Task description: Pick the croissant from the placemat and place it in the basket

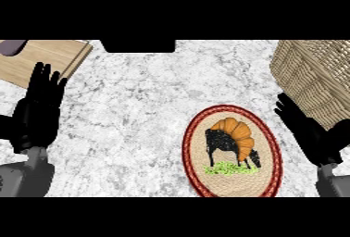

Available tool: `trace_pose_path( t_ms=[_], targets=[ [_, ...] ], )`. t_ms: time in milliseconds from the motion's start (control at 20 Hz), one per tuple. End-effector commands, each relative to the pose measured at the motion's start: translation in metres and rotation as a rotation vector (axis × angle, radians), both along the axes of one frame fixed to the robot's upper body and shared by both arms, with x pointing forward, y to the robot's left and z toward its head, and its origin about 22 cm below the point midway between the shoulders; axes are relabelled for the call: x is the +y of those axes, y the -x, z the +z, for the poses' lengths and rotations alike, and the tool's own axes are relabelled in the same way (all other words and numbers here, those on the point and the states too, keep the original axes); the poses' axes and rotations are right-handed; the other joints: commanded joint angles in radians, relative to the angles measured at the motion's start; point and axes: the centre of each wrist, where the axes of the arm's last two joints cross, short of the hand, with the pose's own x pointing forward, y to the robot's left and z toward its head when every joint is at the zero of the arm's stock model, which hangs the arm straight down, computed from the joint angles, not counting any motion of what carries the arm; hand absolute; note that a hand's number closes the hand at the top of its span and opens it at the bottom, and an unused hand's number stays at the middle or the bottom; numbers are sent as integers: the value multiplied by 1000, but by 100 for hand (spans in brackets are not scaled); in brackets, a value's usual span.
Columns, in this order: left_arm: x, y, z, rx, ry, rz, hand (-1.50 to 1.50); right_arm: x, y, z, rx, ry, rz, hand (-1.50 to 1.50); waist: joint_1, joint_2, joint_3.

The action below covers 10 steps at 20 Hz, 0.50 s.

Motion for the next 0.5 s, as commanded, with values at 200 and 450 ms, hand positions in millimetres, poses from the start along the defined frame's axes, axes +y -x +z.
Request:
trace_pose_path(
  t_ms=[200,450],
  targets=[
    [1,-1,-21,138,-327,-173,0,82,-44,18,-201,-449,542,150,82,33,22],
    [8,6,-46,264,-417,-228,0,133,-42,59,-629,-856,908,-150,32,10,14]
  ],
)
